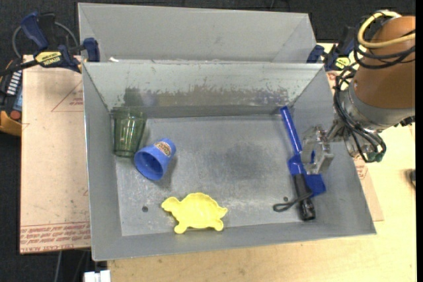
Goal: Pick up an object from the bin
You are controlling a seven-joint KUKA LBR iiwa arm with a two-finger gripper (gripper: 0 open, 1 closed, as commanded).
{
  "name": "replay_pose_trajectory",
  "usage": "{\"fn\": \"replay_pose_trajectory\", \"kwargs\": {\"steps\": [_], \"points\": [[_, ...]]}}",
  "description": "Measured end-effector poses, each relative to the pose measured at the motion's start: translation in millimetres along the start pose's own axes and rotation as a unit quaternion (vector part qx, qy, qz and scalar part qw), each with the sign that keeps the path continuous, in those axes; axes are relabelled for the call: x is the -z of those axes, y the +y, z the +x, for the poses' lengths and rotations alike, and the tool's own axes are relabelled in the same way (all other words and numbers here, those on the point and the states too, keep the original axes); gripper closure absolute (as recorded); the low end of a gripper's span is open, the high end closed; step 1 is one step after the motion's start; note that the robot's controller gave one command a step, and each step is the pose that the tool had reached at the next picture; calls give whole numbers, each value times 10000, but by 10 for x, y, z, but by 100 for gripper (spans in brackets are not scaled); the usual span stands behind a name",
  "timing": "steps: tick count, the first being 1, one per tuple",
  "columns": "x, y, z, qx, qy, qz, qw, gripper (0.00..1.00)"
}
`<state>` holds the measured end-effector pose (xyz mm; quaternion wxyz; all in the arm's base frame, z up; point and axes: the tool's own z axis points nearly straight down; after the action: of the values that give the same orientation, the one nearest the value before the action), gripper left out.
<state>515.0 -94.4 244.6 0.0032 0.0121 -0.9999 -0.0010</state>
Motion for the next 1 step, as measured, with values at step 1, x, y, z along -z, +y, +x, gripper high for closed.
{"fn": "replay_pose_trajectory", "kwargs": {"steps": [1], "points": [[0, 0, 0, 0, 0, 0, 10000, 100]]}}
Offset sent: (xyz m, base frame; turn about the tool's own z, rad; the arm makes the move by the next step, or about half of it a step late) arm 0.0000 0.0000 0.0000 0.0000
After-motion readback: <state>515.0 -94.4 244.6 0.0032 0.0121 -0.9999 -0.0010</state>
